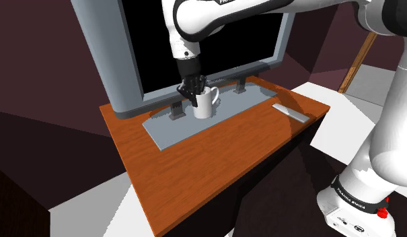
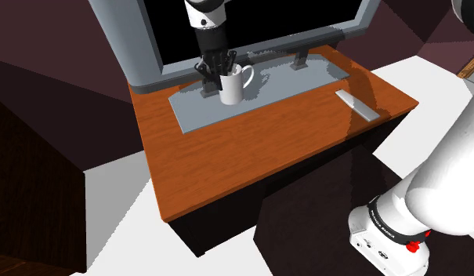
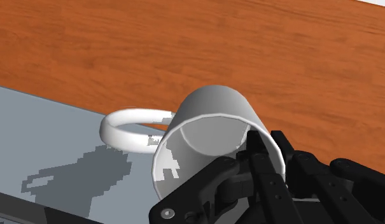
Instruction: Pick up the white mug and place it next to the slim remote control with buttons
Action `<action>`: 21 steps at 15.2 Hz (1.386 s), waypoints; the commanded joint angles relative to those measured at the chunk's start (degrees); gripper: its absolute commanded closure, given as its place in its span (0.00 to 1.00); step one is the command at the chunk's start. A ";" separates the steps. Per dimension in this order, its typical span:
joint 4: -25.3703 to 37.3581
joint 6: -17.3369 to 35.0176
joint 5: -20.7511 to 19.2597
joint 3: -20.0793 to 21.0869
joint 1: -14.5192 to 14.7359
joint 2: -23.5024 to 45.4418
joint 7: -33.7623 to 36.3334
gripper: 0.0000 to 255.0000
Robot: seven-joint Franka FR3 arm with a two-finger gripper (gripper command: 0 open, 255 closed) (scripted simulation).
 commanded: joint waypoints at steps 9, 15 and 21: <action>-12.95 3.13 1.91 -5.32 -8.15 -10.60 -13.71 1.00; -17.43 4.17 1.50 -9.42 -12.33 -14.39 -21.92 1.00; -19.54 4.95 0.25 -13.74 -16.38 -16.13 -29.94 1.00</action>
